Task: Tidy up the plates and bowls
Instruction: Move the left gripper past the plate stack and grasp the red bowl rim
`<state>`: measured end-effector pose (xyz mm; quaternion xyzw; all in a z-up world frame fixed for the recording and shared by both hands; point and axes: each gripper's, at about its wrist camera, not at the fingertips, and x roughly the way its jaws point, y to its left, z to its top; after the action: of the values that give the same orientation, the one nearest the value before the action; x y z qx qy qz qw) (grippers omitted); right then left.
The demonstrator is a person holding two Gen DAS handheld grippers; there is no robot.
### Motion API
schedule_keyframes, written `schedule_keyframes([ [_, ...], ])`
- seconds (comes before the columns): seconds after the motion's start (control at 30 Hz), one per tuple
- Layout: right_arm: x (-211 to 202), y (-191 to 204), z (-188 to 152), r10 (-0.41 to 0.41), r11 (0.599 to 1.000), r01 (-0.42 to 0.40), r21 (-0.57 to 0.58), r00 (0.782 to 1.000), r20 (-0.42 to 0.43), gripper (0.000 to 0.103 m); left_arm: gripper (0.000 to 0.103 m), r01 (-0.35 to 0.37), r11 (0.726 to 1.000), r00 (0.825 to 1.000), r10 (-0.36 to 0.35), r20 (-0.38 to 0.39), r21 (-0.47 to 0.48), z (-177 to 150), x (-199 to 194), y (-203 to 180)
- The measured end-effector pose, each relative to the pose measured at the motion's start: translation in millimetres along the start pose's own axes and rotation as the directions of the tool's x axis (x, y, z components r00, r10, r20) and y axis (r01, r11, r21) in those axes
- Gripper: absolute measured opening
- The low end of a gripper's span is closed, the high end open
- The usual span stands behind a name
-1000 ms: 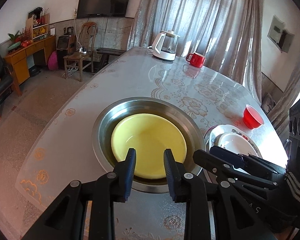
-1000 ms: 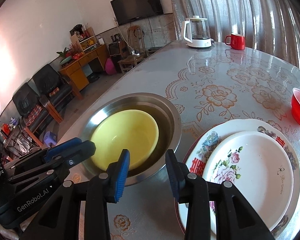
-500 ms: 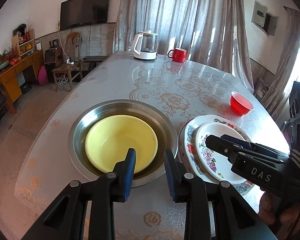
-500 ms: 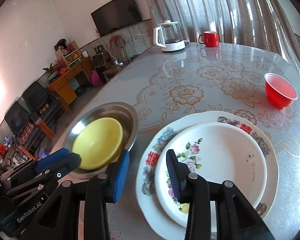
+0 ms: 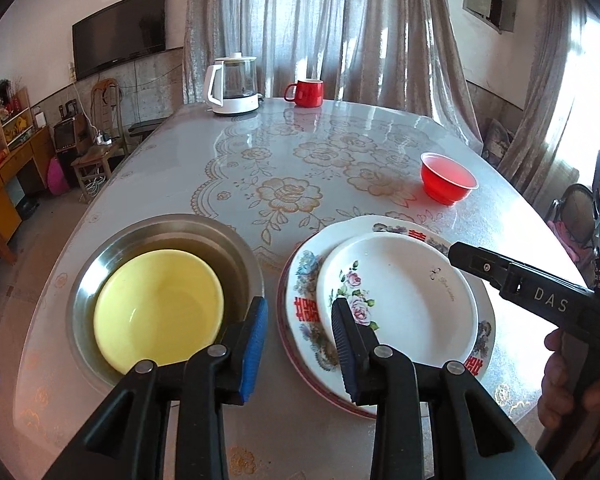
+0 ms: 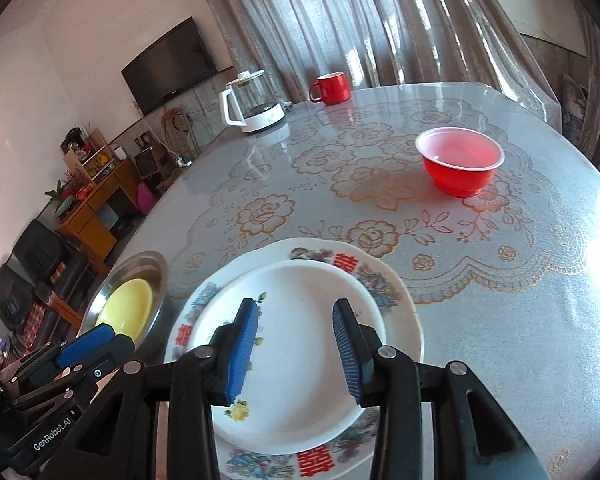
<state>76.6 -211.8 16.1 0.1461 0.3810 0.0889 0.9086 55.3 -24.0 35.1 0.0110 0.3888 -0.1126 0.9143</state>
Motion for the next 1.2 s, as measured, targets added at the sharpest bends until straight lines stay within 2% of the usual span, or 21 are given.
schedule_keyframes([
  [0.37, 0.7, -65.0, 6.2, -0.089, 0.989, 0.090, 0.115, 0.996, -0.006, 0.039, 0.043, 0.048, 0.995, 0.998, -0.045, -0.041, 0.082, 28.9, 34.0, -40.9],
  [0.8, 12.0, -126.6, 20.1, -0.139, 0.961, 0.141, 0.238, 0.990, -0.029, 0.039, 0.046, 0.082, 0.994, 0.991, -0.073, -0.117, 0.075, 56.2, 76.5, -62.6],
  [1.07, 18.1, -153.2, 38.5, -0.158, 0.945, 0.157, 0.287, 0.987, -0.022, 0.039, 0.046, 0.142, 0.990, 0.968, -0.134, -0.212, 0.022, 75.3, 103.4, -73.6],
  [1.2, 20.7, -164.0, 54.9, -0.172, 0.938, 0.162, 0.307, 0.985, 0.005, 0.039, 0.054, 0.210, 0.978, 0.947, -0.205, -0.249, -0.005, 89.0, 117.9, -80.9],
])
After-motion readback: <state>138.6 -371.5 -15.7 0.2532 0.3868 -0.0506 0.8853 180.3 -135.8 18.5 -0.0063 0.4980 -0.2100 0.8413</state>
